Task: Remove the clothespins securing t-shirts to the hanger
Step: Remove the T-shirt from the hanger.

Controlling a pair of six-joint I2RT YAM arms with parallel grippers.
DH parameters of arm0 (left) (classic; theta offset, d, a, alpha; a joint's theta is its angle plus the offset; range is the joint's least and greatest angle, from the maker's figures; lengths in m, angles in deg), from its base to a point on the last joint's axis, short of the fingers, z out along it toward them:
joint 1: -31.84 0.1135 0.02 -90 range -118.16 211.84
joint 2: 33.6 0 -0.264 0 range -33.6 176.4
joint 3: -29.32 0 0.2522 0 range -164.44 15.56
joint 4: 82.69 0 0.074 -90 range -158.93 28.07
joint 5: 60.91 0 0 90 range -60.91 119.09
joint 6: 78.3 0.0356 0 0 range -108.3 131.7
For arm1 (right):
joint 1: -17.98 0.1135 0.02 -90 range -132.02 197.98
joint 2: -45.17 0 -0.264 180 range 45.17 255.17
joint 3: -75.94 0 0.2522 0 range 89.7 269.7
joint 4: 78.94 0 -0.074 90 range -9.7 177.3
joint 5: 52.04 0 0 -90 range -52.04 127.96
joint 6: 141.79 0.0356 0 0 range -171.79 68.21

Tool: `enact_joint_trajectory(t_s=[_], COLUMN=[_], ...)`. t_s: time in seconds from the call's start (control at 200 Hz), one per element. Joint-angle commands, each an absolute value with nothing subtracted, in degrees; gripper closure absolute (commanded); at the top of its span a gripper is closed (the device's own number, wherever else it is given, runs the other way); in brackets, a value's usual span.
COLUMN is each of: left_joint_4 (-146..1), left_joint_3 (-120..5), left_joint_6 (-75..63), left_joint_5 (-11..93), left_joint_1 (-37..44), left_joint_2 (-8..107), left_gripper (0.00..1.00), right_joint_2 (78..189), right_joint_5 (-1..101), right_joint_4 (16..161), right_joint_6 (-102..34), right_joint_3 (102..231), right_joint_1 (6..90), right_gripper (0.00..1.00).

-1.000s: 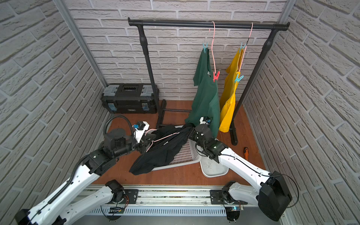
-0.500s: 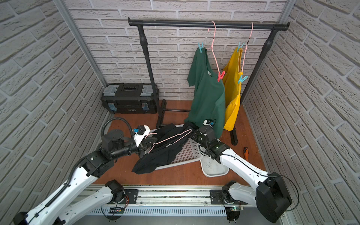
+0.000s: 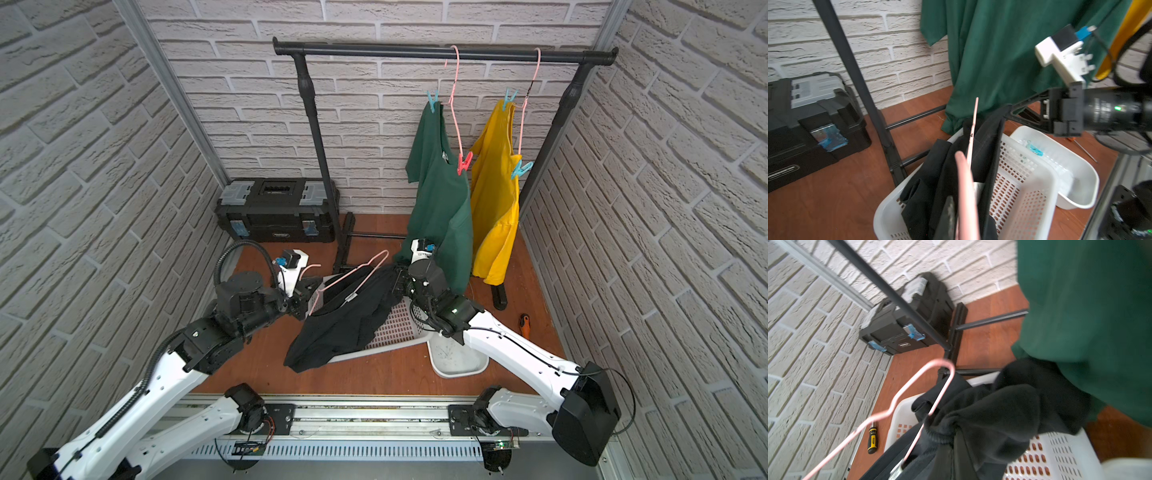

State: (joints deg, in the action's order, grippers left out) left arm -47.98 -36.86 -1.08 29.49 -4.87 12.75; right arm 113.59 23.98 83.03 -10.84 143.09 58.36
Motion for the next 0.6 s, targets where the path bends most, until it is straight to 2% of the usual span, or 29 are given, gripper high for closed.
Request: enact_joint_trajectory(t_s=[0.0,0.185,0.32,0.45,0.595], left_joint_4=[-46.2,-45.9,-45.9,-46.3,-46.1], left_joint_3=[-39.0,-38.9,-38.6,-38.1,-38.1], left_joint_6=[-3.7,-6.1,-6.9,-7.1,-7.0], left_joint_5=[20.7,18.8,18.6,18.4,18.5], left_joint_1=[-3.9,-2.6,-2.0,-1.6,-1.3], left_joint_2=[14.6,16.1,16.3,16.0,15.9], left_gripper=[1.0,1.0,1.0,1.0,1.0], right_joint_2=[114.1,117.4,119.4,122.6,123.4], right_joint_5=[18.6,10.9,11.4,7.2,7.7], right_joint_4=[85.1,80.8,82.0,80.9,81.7], right_joint_6=[-18.1,-25.9,-28.3,-34.0,-34.1], right_joint_3=[147.1,156.3,160.4,165.1,166.4], right_joint_1=[62.1,71.7,75.7,80.8,82.3], right_gripper=[0.98,0.98,0.98,0.98,0.98])
